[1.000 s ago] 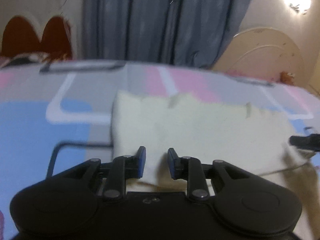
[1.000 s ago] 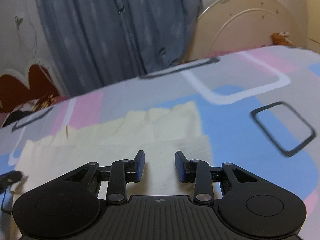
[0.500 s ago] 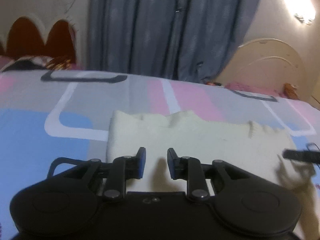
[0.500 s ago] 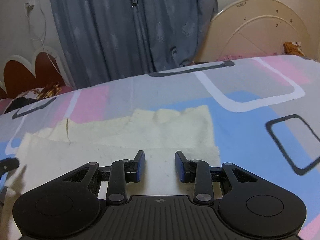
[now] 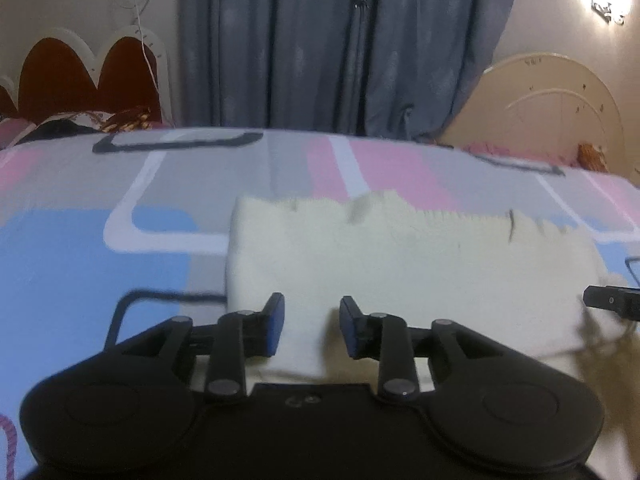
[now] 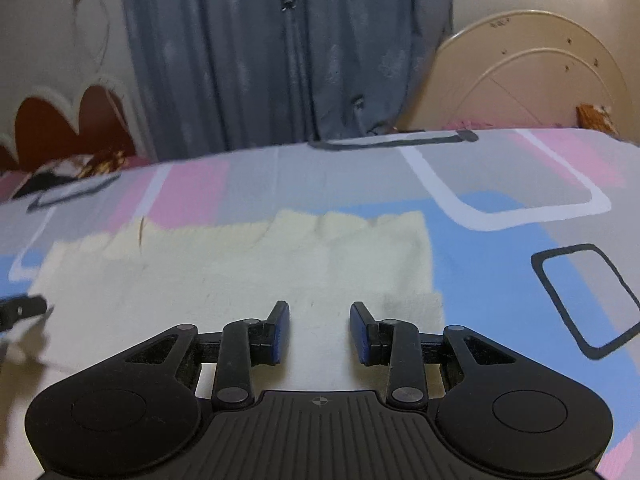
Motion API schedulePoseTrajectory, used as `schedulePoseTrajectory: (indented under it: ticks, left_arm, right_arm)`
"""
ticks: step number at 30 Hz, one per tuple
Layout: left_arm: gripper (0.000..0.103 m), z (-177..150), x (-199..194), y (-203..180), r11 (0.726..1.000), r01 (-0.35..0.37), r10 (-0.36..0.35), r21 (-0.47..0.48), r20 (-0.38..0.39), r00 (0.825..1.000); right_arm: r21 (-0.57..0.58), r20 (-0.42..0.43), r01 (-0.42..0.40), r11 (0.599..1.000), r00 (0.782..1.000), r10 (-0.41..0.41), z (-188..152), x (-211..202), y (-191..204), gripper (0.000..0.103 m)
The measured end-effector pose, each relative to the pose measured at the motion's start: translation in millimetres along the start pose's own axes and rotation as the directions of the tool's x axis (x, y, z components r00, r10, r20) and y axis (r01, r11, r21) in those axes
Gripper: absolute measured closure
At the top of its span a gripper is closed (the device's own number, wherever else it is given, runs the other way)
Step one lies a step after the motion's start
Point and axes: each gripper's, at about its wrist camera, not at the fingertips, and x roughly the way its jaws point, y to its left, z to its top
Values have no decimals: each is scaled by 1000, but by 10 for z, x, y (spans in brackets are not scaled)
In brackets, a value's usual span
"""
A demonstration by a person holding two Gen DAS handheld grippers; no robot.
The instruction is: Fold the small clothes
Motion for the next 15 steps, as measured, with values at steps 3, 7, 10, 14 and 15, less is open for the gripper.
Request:
schedulePoseTrajectory:
  ticks: [3,7,10,14,15]
  left_arm:
    - [73,-85,8,-6,999,-13,13,33,0,1000]
    - [71,-32,-163,-42,1000,2,-2,13,0,1000]
    - [66,-82,-281,-151,999,36,-36,24,-3,999]
    - [66,-241,-361,-330,996,73,-72,46,-36,997]
    - [66,-281,-373,-361,995,83,-81,48,-43,996]
  right_arm:
    - [8,-25,24,1000,999,-24,-67,56,-110,70]
    - [29,-10,8,1000,1000,-8,-27,-127,-82,70]
    - [-10,0,-28,1000,1000,28,-67,-246,52,69]
    - [-8,-39,-61,998,997,60,-167,-269,141,69]
    - [-14,-45,-80,997,996,80,-206,-308,179,69]
